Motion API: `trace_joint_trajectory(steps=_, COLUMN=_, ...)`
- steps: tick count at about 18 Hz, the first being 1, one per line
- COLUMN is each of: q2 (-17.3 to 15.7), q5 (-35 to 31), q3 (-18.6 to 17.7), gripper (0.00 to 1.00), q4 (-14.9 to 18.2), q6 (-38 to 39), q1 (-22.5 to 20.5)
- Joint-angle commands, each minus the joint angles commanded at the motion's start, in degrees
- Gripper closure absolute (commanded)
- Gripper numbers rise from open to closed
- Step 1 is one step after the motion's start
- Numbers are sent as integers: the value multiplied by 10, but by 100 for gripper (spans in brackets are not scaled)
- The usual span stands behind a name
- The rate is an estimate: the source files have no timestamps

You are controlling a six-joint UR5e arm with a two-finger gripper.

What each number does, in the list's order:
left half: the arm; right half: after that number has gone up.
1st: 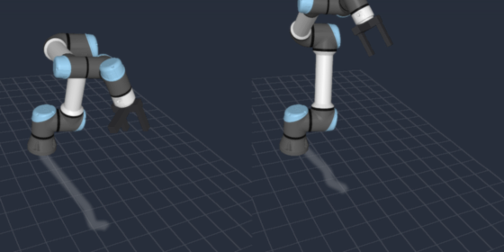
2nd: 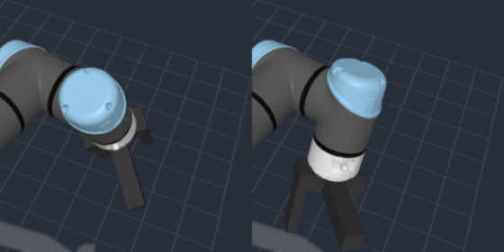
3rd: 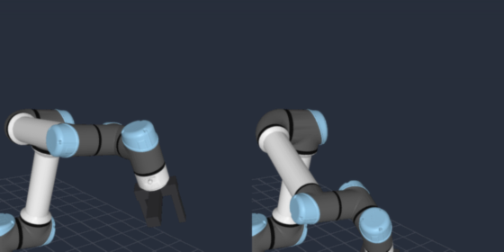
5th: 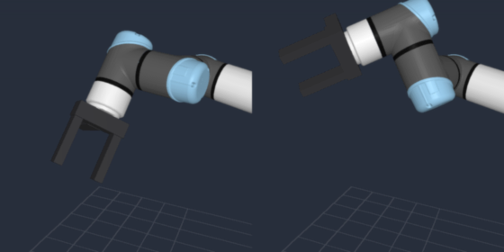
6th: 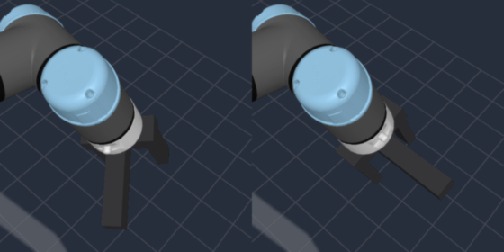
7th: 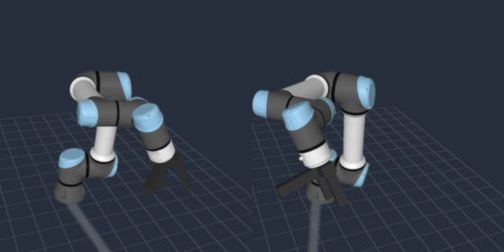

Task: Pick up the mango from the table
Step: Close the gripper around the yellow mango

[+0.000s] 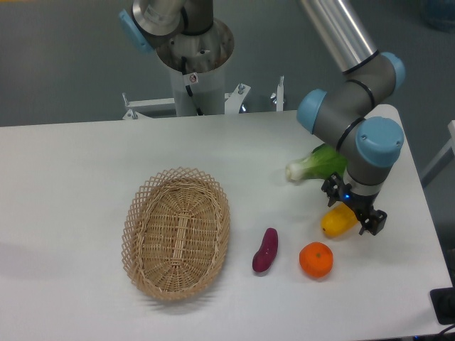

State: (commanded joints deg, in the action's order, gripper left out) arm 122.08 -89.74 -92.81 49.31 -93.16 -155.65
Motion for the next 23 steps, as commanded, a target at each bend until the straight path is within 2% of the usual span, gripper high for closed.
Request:
trace_joint_trajectory(steps=3, q2=-2, q5=0, q3=-12, gripper=0, q4=-6, q6=5, q1=1)
trace_joint_trajectory(steps=6, q2=-1, q5=0, q3=-27, gripper=0, q4=-37, q6=4, q1=2)
trace_joint_trajectory(steps=7, q2=0, q5=0, q3=-29, gripper=4, q4=-40, q6=5, q1=2)
trace_joint_trajectory(steps=10, q2=-2, q5=1, q3=-24, gripper=40, q4=-40, q6=1, q1=1)
trace_joint_trajectory(steps=12, q2=-2, q5=1, q3=-23, gripper=52, q4=-40, q6=-2, q1=1)
trace_joint_trajectory(steps=13, q2=-2, q5=1, q3=-21, gripper=55, q4=-39, q6=-1, q1=1)
trace_joint_trajectory(steps=19, q2=-3, q5=3, q3=-15, gripper=57, q4=-39, q6=-1, q1=-1)
trace_joint_trajectory(steps=23, q2=-12, q5=33, q3=32, gripper=57, q4=-15, q6=8, q1=-1)
